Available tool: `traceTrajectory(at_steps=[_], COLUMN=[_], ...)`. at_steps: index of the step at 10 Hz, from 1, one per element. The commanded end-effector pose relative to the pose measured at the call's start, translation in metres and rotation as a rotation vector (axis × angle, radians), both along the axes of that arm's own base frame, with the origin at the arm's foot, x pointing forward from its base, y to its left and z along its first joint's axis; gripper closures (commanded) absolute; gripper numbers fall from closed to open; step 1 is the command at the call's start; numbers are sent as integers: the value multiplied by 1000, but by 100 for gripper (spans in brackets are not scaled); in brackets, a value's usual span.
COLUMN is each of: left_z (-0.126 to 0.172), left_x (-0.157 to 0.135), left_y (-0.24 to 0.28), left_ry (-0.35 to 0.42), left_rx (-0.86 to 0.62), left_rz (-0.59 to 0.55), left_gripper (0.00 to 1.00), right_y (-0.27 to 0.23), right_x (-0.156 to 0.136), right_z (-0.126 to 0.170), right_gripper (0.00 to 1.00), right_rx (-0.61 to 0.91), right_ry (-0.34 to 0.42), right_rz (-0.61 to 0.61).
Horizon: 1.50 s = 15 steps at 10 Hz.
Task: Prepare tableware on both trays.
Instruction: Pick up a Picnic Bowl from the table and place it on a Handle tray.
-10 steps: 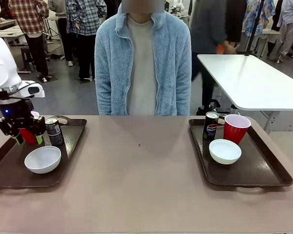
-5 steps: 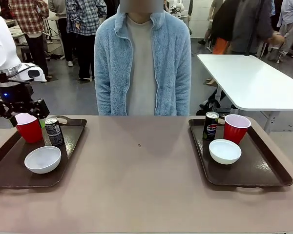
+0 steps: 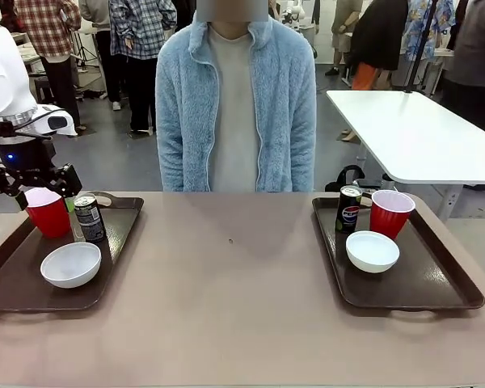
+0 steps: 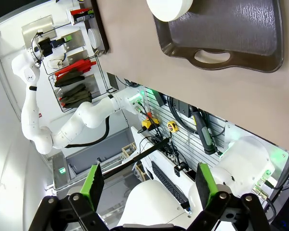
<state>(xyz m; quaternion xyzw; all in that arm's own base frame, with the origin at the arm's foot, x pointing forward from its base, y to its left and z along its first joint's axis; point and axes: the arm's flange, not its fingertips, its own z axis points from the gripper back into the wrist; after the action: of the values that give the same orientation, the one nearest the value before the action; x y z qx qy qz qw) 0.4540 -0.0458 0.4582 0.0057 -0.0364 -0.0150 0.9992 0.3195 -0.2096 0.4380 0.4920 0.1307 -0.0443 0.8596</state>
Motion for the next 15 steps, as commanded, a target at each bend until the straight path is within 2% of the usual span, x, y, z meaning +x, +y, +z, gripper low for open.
traceTrajectory(at_steps=[1,2,3,5,6,7,9,11,13,15], left_z=[18,33,48,39,30,13,-8,-26,-31,-32], left_x=[5,2,-8,-24,-26,-41,-46,-50,-45,-43], left_y=[8,20,43,109,145,175,215,252,275,280], left_ry=[47,51,19,-60,-75,-93,-47,-57,-74,-48], left_rx=[-223,-381,-571,-866,-959,-1011,-1055,-1060,-1055,-1019], left_rz=[-135,-189,-258,-222,-179,-99,-43,51,75,74], left_gripper=[0,0,0,0,0,0,0,0,0,0], right_y=[0,0,0,0,0,0,0,0,0,0], right_x=[-1,-1,-1,-1,-1,-1,-1,-1,-1,-1], right_z=[1,1,1,1,1,1,1,1,1,1], right_gripper=[0,0,0,0,0,0,0,0,0,0], right_rx=[8,8,8,8,8,8,8,8,8,8], right_ry=[-4,-4,-4,-4,-4,-4,-4,-4,-4,-4], right_rz=[2,2,2,2,2,2,2,2,2,2])
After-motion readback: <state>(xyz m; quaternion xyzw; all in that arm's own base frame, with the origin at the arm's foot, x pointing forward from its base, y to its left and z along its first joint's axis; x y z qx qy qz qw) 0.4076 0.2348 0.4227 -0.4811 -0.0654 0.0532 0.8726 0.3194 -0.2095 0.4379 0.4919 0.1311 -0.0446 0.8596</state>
